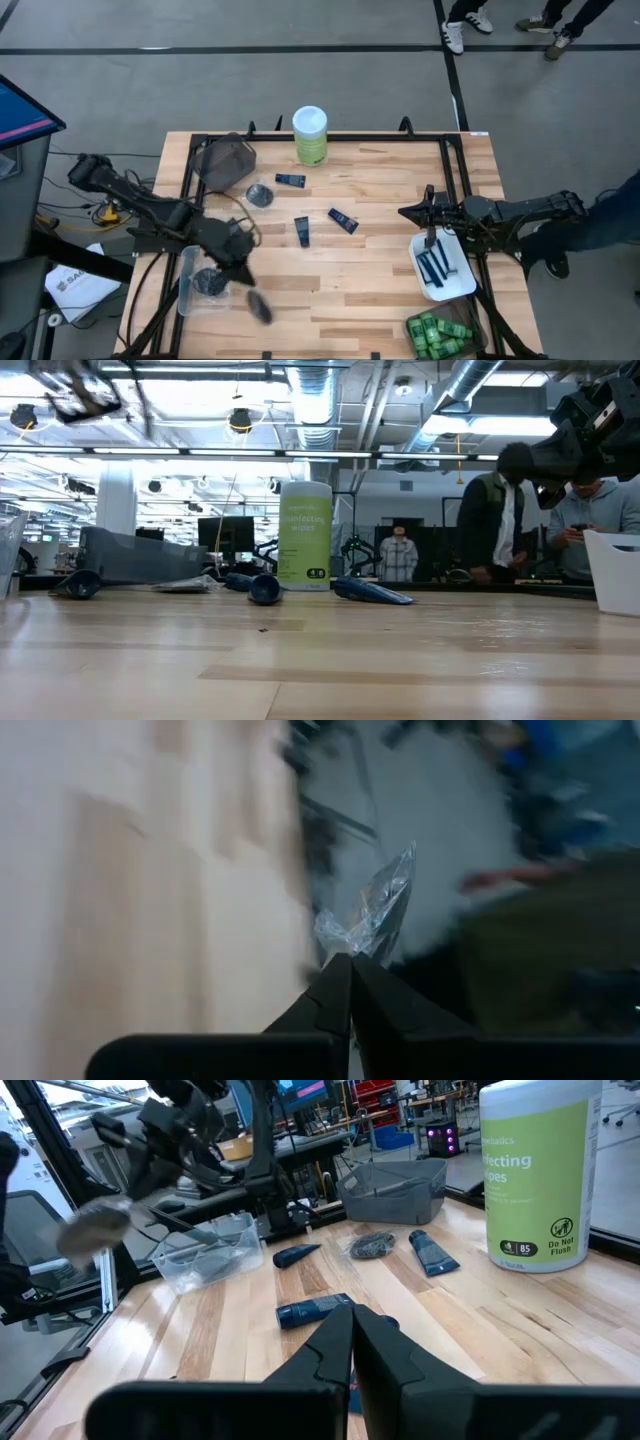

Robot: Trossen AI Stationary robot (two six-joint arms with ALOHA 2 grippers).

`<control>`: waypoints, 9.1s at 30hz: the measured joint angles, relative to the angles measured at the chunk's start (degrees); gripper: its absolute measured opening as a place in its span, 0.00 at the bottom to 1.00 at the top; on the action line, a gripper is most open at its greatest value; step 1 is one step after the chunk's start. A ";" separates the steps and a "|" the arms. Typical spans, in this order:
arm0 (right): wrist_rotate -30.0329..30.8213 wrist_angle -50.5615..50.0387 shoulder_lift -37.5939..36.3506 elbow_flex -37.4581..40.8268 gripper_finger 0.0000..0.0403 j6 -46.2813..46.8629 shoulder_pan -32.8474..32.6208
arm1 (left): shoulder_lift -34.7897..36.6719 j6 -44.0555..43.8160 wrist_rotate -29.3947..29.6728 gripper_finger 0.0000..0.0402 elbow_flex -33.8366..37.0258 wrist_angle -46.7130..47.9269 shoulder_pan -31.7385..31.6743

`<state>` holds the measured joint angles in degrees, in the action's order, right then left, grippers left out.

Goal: Pick & Place Travel size toiletries
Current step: Put the black hairbrush into the transparent bin, then put the black shave cream into the top black bin

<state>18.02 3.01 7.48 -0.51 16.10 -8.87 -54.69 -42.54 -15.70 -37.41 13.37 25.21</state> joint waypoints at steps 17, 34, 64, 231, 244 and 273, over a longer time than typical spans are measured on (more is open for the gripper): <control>0.02 0.00 0.00 0.00 0.01 0.00 0.00 | 24.63 -16.10 6.22 0.00 0.00 20.43 8.33; 0.02 0.00 -0.02 0.00 0.01 0.02 0.01 | 27.60 -18.20 6.24 0.00 0.00 50.68 8.33; 0.02 0.00 0.01 0.00 0.01 0.02 0.00 | 18.45 -3.28 15.44 0.37 0.01 -11.59 8.31; 0.00 0.00 0.01 0.00 0.01 0.00 0.00 | 19.96 -17.75 1.59 0.05 -8.70 54.12 -4.63; 0.00 0.00 0.00 0.00 0.01 0.00 0.01 | 19.40 -13.04 2.57 0.43 -8.70 58.84 -4.63; 0.00 0.00 0.01 0.00 0.01 0.01 0.00 | 16.35 -18.79 5.16 0.61 -8.70 16.97 -4.65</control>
<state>18.02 3.01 7.49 -0.51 16.11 -8.87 -38.34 -61.33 -10.53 -46.11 30.35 20.56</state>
